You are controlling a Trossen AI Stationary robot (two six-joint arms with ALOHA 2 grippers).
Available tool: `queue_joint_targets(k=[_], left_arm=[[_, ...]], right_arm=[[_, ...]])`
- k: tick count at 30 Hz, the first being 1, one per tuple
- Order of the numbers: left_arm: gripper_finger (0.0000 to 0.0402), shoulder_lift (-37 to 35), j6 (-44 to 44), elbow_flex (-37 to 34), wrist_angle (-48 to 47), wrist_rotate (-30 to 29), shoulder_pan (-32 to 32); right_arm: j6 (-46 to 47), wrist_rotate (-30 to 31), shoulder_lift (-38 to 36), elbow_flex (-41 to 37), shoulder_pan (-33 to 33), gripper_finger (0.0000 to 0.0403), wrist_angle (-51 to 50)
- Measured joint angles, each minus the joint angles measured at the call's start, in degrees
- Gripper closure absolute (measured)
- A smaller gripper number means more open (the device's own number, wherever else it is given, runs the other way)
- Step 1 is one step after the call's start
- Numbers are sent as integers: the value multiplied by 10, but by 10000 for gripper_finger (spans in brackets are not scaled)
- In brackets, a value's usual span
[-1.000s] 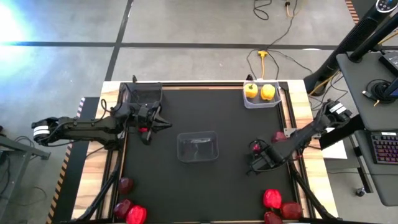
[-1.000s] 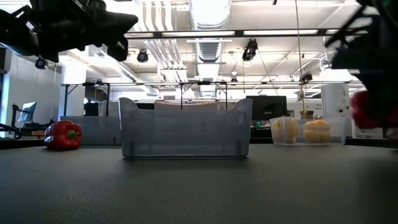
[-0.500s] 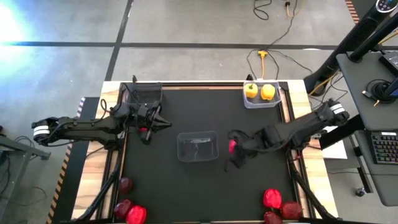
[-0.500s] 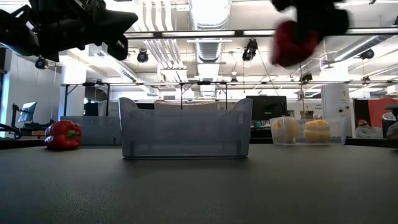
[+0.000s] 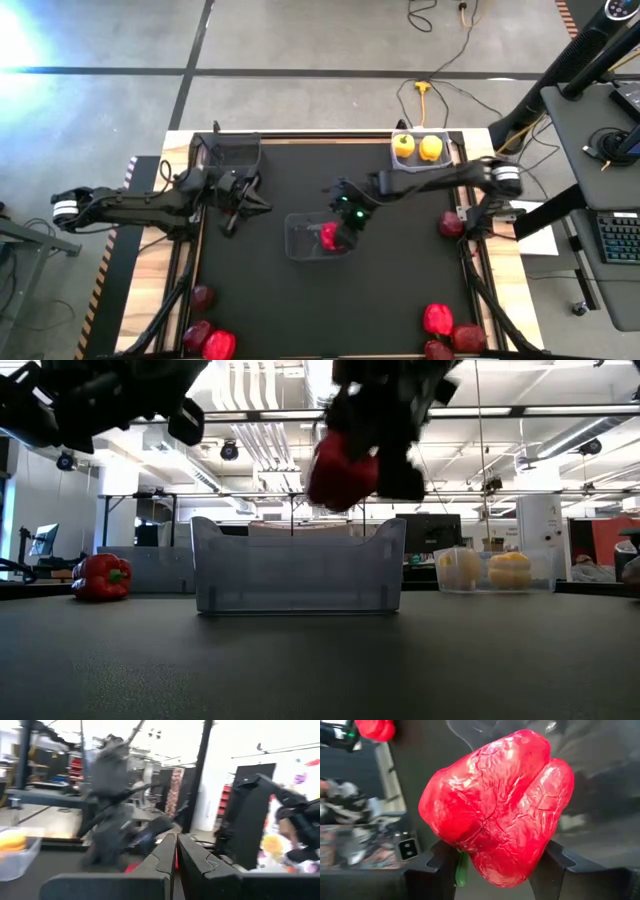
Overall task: Sort produce into baskets
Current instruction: Put the red bell pepper into the bottom black bin
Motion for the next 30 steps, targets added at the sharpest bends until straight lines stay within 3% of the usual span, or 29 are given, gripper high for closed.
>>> queue_joint_targets(k=[6,11,14,20,30], left_arm=[[402,-5,3,0,-1,-3,-51],[402,12,43,-2,0,-92,-125],[402,10,86,9,11,-96,-142],[402,6,91,9,8,-74,-144],[402,6,105,9,6,-74,-144]], right_arm=[[42,-129,65,21,-46,227,3],[78,-180,90,37,-79,227,3],[93,-180,98,36,-93,227,0],[147,-156,116,33,-108,222,0],[148,-107,112,33,-107,143,0]])
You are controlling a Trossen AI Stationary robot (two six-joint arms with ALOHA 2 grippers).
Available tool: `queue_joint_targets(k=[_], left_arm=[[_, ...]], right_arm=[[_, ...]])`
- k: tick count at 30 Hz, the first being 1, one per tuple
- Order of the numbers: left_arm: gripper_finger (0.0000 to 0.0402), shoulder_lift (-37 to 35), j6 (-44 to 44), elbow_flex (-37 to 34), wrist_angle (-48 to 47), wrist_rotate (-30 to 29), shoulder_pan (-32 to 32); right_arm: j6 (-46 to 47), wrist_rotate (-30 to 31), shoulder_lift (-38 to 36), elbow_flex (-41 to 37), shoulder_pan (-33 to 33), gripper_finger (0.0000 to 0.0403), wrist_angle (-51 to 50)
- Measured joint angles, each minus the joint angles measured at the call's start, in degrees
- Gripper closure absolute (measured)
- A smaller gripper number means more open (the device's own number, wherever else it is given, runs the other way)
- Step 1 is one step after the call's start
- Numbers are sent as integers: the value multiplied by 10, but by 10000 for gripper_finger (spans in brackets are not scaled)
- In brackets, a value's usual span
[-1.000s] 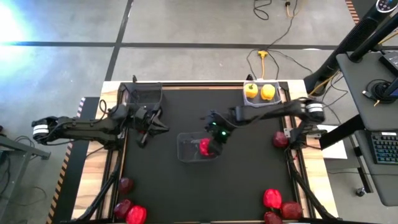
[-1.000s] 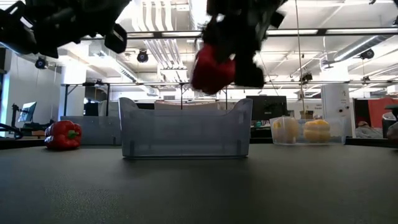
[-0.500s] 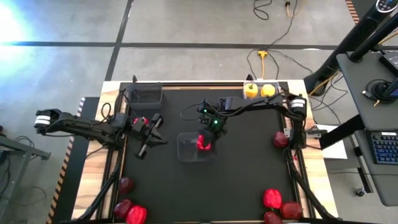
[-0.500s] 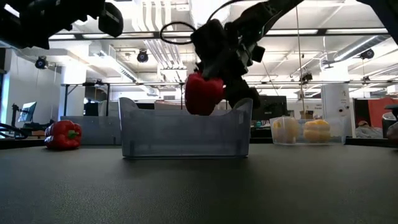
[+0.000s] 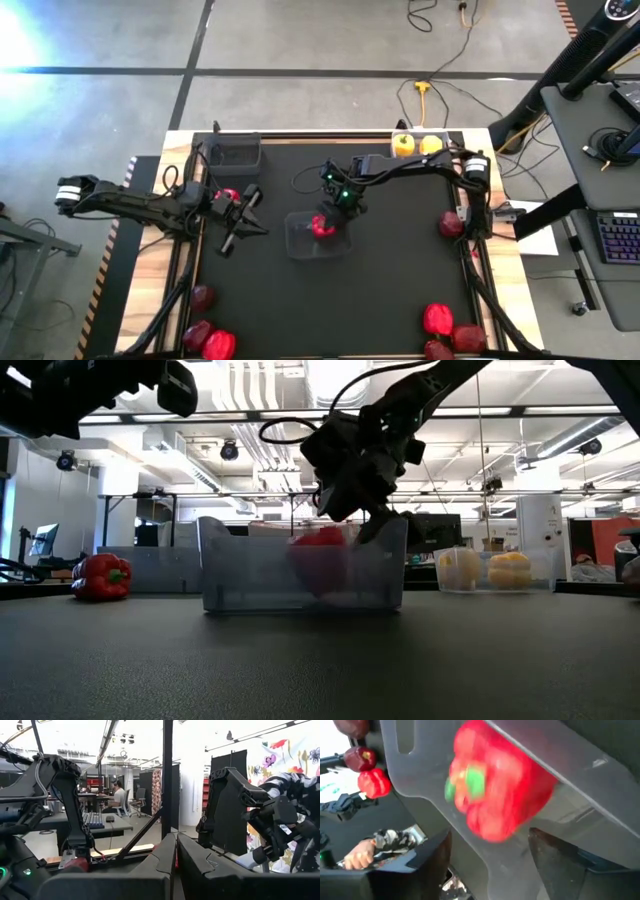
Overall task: Sort produce into baskets
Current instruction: Put the red bell pepper into the bottom black bin
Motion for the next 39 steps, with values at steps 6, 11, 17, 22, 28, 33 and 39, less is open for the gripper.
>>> queue_joint_targets(k=[6,11,17,22,28,33,39], left_arm=[[402,-1,0,0,0,0,1],[402,-1,1,0,0,0,1],[402,-2,12,0,-4,0,1],[402,-3,13,-1,-38,-7,1],[402,-10,19,-1,-104,-76,2],[402,-10,15,10,-131,-175,2],[402,-14,-61,91,-390,-398,2]], right_arm=[[4,64,-2,6,6,122,-2],[-28,109,-1,41,24,137,-4],[-78,164,-1,99,58,156,-15],[-187,292,-30,134,107,151,-65],[-264,510,-92,117,207,131,-79],[-256,610,-115,115,279,106,-94],[-220,746,-135,84,351,74,-148]])
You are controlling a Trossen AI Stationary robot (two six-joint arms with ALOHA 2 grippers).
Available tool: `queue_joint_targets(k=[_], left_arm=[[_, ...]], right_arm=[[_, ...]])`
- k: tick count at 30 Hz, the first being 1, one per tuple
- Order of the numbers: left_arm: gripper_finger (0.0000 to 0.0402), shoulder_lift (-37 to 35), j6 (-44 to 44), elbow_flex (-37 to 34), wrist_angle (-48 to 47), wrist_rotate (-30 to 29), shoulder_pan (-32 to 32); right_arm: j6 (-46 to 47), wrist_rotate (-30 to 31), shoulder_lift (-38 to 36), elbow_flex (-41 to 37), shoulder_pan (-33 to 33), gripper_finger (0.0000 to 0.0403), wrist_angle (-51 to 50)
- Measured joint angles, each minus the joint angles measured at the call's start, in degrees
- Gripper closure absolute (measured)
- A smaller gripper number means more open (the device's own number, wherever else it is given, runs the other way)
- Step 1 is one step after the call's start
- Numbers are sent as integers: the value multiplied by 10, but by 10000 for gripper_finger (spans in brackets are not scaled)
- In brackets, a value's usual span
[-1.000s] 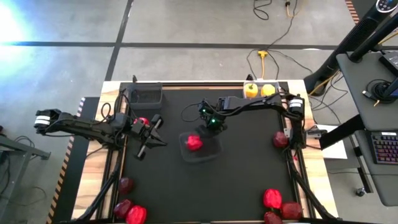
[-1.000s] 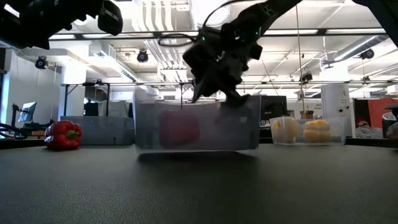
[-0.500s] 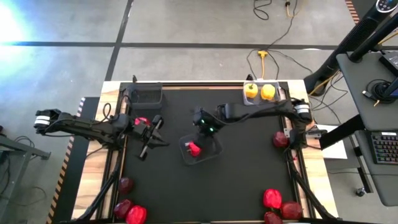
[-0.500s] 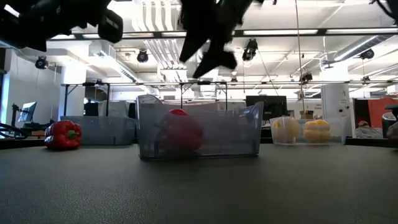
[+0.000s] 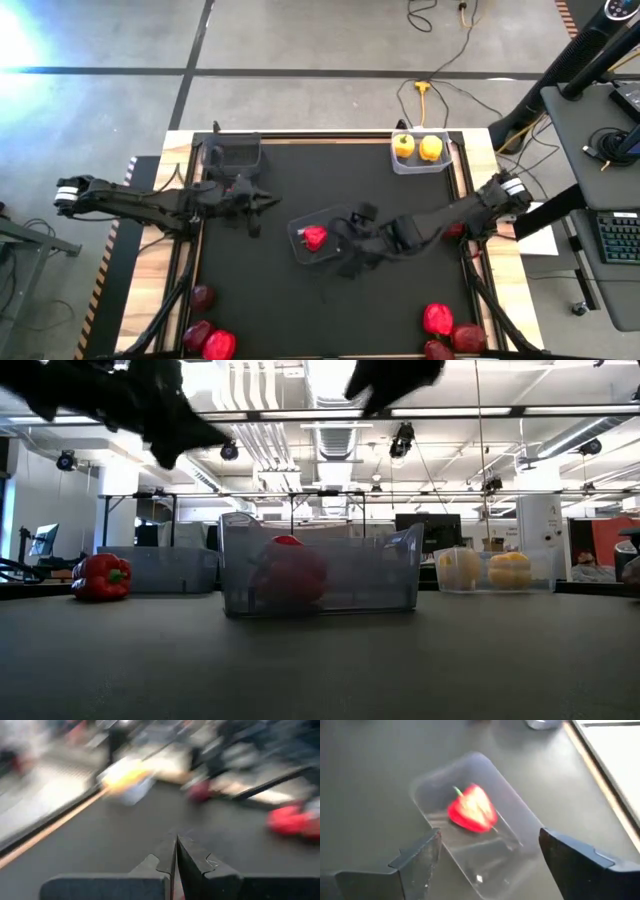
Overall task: Sort produce into baskets
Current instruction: Put the red bell pepper into the bottom black bin
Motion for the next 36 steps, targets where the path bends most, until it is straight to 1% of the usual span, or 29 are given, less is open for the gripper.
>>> queue_joint_targets(k=[2,4,6,9,11,14,15,17,20,22,26,29,31,34,36], left_arm=[[402,4,-62,45,-142,-68,0],[402,10,-132,91,-285,-106,0],[400,20,-198,128,-406,-119,0],[383,38,-273,163,-534,-122,0],[363,51,-322,175,-583,-107,0],[326,71,-361,185,-621,-85,0],[311,79,-365,189,-627,-76,0],[282,95,-365,198,-641,-64,0],[237,127,-339,225,-675,-13,9],[206,155,-294,256,-706,12,13],[150,211,-162,329,-755,2,12],[115,249,-75,365,-784,-13,12],[98,270,-53,377,-828,-15,18],[87,297,-11,378,-911,16,34],[86,306,21,368,-922,21,39]], right_arm=[[28,37,-8,-35,12,64,-5],[52,53,-14,-80,16,54,3],[76,59,-19,-130,16,47,31],[95,114,-19,-205,14,42,92],[103,153,-19,-244,11,42,135],[97,192,-19,-286,5,42,209],[80,198,-21,-293,2,42,221],[60,185,-30,-299,-3,42,226],[68,185,-40,-313,-1,42,223],[67,182,-46,-321,4,42,219],[70,182,-58,-337,13,42,219],[75,181,-64,-344,17,42,219],[75,182,-70,-345,20,42,219],[76,182,-79,-345,25,42,219],[75,181,-84,-345,28,42,219]])
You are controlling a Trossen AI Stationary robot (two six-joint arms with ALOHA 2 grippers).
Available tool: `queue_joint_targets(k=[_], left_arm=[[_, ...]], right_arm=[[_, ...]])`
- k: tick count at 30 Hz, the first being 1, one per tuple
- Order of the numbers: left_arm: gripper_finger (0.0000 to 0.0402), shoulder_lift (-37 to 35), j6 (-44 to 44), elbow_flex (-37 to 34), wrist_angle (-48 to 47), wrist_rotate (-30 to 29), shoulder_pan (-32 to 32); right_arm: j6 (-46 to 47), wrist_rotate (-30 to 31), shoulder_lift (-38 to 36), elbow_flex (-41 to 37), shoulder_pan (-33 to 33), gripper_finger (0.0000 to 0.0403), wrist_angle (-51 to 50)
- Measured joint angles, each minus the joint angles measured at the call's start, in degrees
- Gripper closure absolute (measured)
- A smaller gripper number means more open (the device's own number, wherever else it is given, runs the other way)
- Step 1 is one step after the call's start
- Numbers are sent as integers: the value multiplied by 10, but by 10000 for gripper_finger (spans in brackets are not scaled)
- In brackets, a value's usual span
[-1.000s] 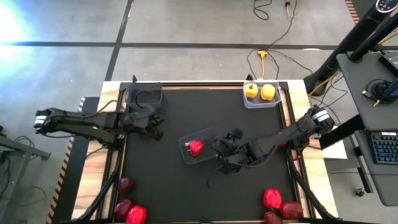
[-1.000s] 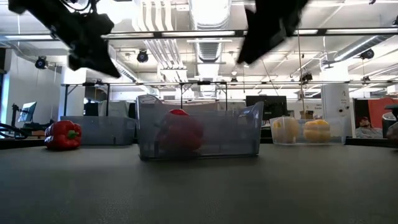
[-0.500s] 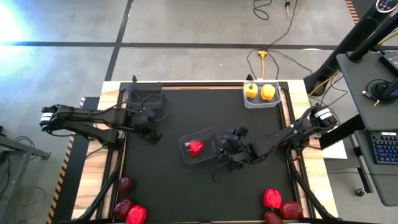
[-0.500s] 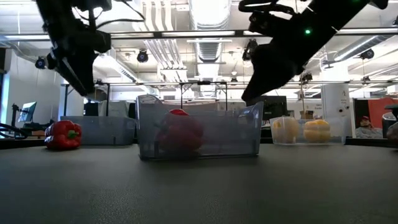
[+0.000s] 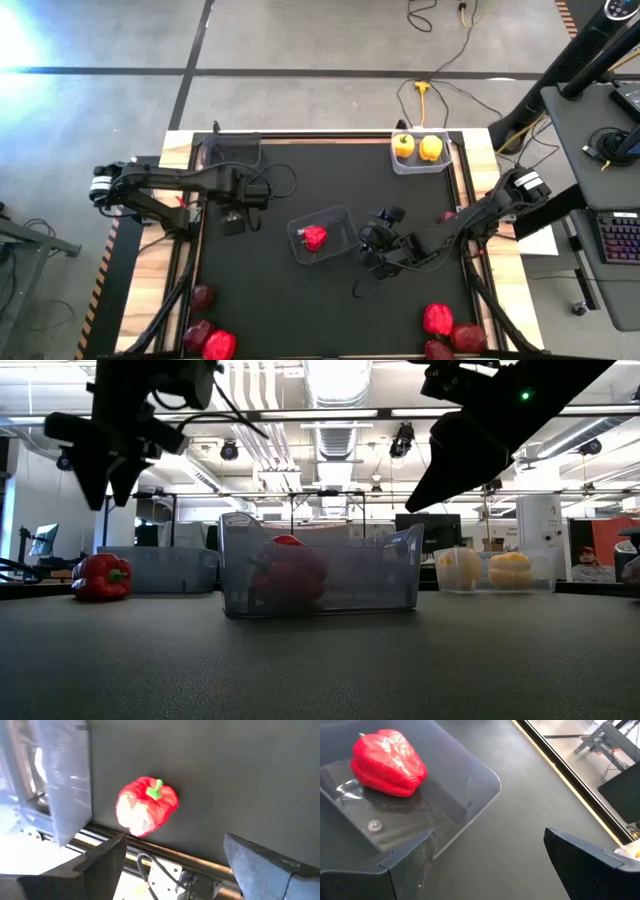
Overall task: Sort produce into baskets
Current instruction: Put the red bell pepper into the bottom black bin
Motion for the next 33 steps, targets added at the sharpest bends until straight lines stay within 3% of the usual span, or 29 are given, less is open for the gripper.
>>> queue_joint_targets(k=[18,33], left_arm=[[71,130,279,-58,85,-30,99],[71,201,345,-77,124,-46,147]], right_arm=[[45,3,-65,-3,49,42,-73],[57,0,-70,-10,58,42,-91]])
